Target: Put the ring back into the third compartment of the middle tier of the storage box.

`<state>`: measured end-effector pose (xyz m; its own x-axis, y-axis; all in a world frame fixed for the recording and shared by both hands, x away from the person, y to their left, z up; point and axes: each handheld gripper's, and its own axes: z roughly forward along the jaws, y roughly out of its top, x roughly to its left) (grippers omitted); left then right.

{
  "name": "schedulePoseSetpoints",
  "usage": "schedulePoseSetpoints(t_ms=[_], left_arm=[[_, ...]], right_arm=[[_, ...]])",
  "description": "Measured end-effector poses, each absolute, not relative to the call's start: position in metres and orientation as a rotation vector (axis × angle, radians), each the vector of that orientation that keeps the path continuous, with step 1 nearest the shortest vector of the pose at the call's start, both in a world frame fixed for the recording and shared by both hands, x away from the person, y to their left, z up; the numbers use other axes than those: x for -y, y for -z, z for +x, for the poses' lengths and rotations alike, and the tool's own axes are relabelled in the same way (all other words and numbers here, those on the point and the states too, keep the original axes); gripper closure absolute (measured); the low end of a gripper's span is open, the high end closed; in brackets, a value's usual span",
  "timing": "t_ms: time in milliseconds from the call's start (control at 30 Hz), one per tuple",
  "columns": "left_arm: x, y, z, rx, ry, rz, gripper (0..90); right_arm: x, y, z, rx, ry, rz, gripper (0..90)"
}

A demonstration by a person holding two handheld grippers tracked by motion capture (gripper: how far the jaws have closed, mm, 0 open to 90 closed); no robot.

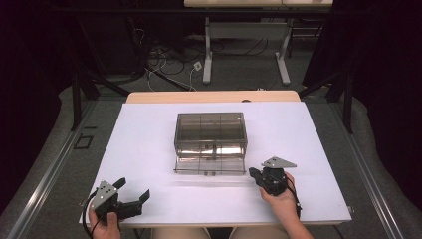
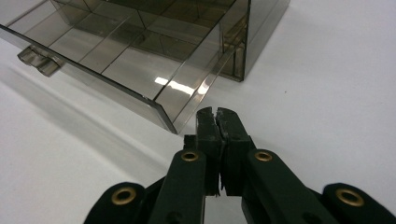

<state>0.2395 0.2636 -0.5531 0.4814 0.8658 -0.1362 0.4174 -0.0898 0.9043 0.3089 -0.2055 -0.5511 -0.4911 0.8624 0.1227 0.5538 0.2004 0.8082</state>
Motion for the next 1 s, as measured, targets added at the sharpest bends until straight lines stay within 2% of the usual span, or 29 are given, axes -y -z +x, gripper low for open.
schedulePoseSetpoints(t_ms=[1000], left_arm=[[-0.263,0.553,0.241,-1.105,-0.544,1.694,0.4]], right_arm=[[0.2,0.512,0.309,-2.076,-1.269,1.246,88.8]])
